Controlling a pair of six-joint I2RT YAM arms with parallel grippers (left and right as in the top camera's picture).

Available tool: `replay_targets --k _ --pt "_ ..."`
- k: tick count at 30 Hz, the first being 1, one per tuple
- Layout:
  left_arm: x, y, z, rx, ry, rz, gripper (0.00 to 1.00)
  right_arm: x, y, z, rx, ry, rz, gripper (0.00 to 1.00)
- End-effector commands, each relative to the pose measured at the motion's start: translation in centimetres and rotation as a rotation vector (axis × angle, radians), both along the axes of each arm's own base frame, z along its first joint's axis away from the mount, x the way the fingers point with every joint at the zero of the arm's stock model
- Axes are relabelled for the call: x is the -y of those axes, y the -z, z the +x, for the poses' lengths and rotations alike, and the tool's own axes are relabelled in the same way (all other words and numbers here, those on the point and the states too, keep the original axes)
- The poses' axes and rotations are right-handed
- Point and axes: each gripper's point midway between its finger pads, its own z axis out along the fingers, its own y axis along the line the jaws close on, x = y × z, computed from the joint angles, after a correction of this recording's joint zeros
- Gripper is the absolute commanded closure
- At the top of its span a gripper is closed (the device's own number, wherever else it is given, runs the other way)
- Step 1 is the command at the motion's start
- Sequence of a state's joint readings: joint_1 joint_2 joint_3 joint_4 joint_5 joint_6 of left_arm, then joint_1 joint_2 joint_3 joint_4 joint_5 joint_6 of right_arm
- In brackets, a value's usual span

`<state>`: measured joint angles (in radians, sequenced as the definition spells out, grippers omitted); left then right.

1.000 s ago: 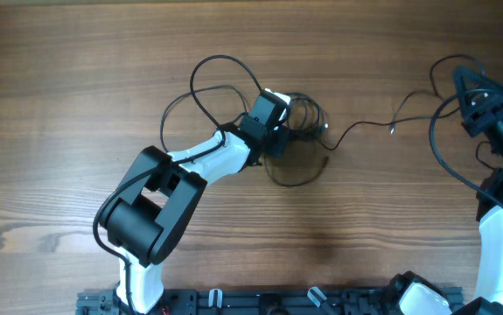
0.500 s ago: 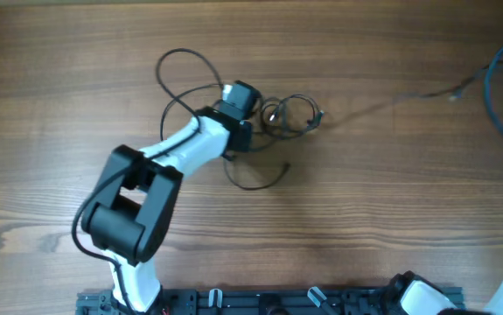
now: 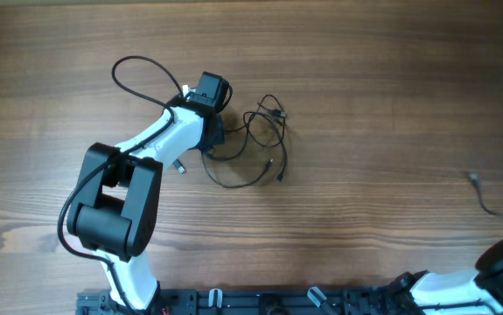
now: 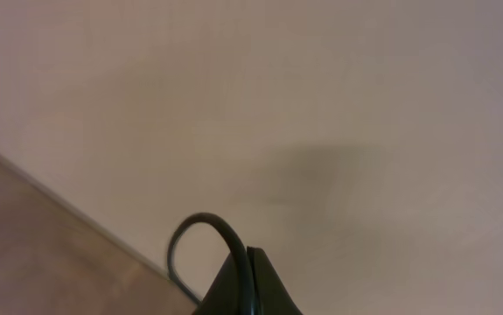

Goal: Untangle cables

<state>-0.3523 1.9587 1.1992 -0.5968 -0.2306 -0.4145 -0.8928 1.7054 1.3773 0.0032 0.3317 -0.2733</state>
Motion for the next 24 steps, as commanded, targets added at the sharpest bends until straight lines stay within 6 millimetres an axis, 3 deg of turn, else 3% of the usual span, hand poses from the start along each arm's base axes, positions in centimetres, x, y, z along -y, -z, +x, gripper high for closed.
replay_targets --k 1,7,11,12,13,15,19,22,24 --pt "-0.4 4.1 -3.2 -0.140 -0.023 -0.029 0.96 -0.1 5.4 2.5 -0.023 -0.190 0.155 0.95" --pt "1.5 4.1 -2.6 -0.125 -0.004 -0.126 0.96 -2.5 14.7 5.0 0.039 -0.270 0.470 0.86" --pt "1.8 4.1 -2.7 -0.125 0.005 -0.125 0.96 -3.6 18.0 4.6 0.025 -0.241 0.587 0.82" --pt "1.9 4.1 -2.7 -0.125 0.007 -0.125 0.96 -4.0 18.3 4.7 0.022 -0.251 0.603 0.78" --pt "1.9 4.1 -2.6 -0.122 0.007 -0.126 0.96 -4.3 18.3 4.9 0.025 -0.260 0.614 0.55" --pt "2.1 4.1 -2.5 -0.115 0.012 -0.129 0.96 -4.8 18.3 5.1 0.038 -0.267 0.637 0.00" --pt "2.5 4.1 -2.5 -0.112 0.022 -0.130 0.91 -5.8 17.4 5.2 0.132 -0.216 0.709 0.00" --pt "3.0 4.0 -2.3 -0.100 0.033 -0.134 0.91 -8.4 16.5 6.0 0.191 -0.240 0.809 0.00" --pt "3.4 3.9 -2.1 -0.085 0.043 -0.140 0.90 -8.2 17.3 3.8 0.206 -0.022 0.843 0.00"
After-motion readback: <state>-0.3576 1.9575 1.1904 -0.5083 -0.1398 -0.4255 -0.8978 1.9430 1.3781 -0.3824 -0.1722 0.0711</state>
